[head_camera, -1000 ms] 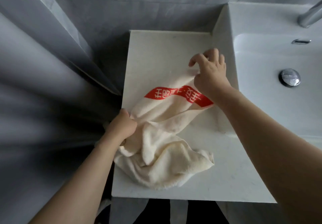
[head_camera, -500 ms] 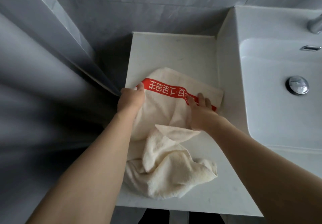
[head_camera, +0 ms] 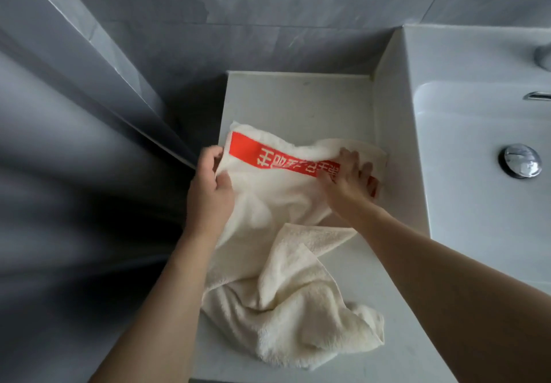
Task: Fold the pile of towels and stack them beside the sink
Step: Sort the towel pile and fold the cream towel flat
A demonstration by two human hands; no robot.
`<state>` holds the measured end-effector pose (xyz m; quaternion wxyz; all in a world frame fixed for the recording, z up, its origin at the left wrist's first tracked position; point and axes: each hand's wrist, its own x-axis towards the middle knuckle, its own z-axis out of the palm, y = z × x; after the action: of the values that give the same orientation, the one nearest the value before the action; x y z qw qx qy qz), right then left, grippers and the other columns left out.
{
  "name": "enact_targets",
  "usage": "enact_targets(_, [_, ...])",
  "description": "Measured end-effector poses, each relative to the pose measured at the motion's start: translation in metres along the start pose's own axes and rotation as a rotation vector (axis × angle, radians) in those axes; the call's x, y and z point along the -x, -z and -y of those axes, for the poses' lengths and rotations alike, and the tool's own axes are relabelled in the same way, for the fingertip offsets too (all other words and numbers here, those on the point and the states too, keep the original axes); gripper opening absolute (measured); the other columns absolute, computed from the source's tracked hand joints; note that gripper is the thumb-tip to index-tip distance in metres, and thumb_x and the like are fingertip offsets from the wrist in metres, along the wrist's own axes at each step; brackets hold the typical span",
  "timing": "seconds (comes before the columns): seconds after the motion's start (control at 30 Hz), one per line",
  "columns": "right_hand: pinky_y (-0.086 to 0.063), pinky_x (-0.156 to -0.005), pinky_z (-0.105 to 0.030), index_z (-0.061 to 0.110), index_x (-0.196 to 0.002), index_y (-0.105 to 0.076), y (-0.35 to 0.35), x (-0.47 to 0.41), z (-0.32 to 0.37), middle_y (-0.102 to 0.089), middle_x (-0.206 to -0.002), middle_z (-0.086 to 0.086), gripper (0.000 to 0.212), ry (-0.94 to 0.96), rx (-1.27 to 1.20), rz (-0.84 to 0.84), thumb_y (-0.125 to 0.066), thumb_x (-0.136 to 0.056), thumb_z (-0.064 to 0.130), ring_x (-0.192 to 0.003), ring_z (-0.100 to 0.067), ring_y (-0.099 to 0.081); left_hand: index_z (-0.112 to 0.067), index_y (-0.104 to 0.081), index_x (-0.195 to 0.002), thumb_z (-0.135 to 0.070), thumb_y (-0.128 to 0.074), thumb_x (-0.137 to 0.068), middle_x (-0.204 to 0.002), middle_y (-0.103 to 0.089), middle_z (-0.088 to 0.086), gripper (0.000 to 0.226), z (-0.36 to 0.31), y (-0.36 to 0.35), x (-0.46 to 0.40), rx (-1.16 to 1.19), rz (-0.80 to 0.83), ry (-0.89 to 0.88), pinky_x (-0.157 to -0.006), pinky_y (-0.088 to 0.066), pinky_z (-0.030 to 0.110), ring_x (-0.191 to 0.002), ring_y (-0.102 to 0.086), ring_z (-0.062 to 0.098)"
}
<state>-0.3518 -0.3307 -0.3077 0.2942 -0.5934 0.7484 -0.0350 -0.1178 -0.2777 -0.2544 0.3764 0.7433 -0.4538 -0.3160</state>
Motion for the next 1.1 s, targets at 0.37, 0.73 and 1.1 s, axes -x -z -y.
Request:
enact_targets(0.37, [0.014,-0.114,-0.056,0.029,-0.154,0.009,-0.019,-0.031,-0.015,0.017,-0.161,-0.004,0.083,0.190,0.329,-0.050,-0.016,-0.088,0.072,-0.146,-0.035,0.019,-0.017,-0.038,-0.149,-0.027,-0.048,-0.094,-0.159,-0.027,0.012,0.056,0.008,-0.059,-0.017,-0.757,0.227,-0.363,-0.120,-0.019,0.057,-0.147,-0.024,0.034])
enact_targets(0.73, [0.011,-0.117,-0.055,0.045,-0.151,0.002,0.003,-0.081,-0.012,0.009,-0.163,0.005,0.065,0.271,0.359,-0.090,-0.015,-0.093,0.066,-0.148,-0.030,0.015,-0.034,-0.011,-0.155,-0.066,-0.013,-0.093,-0.164,-0.009,0.001,0.070,0.025,-0.093,-0.078,-0.937,0.197,-0.257,-0.118,-0.006,0.055,-0.149,-0.005,0.028])
enact_targets(1.1, [0.003,-0.119,-0.052,0.040,-0.153,-0.005,0.020,-0.144,0.001,0.001,-0.164,0.001,0.067,0.347,0.409,-0.187,-0.010,-0.091,0.063,-0.149,-0.030,0.005,-0.033,-0.005,-0.158,-0.067,-0.014,-0.095,-0.168,0.002,0.002,0.072,0.025,-0.106,-0.137,-0.907,0.140,-0.290,-0.122,0.006,0.054,-0.153,0.010,0.025])
